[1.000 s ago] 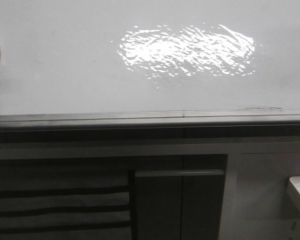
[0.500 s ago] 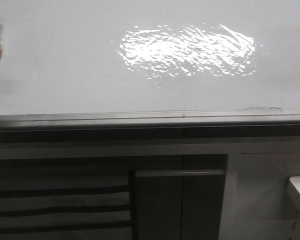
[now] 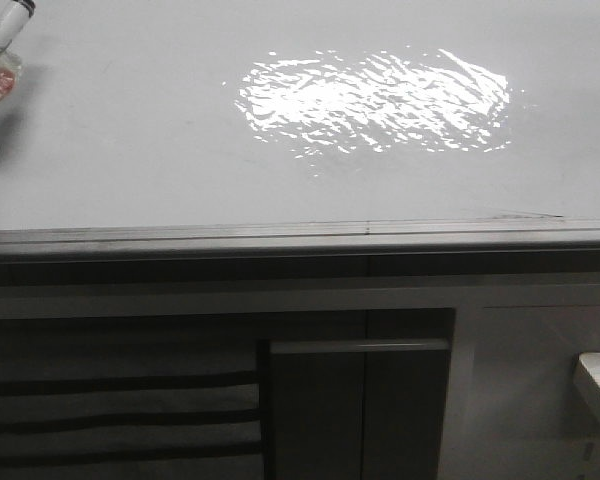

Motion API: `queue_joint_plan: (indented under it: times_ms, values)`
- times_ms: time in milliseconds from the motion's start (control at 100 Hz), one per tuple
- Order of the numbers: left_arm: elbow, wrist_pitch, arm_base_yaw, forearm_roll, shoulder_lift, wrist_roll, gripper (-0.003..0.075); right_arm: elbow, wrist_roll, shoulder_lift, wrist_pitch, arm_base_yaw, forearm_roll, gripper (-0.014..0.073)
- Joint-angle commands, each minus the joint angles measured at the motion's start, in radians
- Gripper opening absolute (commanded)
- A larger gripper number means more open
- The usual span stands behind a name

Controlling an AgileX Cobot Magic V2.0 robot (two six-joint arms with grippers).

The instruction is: Write number 9 on whiteboard

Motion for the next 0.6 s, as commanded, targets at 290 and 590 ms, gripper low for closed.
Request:
queue_joint_plan:
  times_ms: [290,590]
  values:
    - [-0.213,0.443,-0.234,-0.269,-0.019,0.516,-0.0014,-0.294,-0.515,0.365,0.328,0.203,0.328,0.0435]
    - [-0.213,0.417,-0.435,-0.28,-0.019,0.593,-0.0014,-0.377,-0.837,0.529,0.242,0.388,0.52,0.0435]
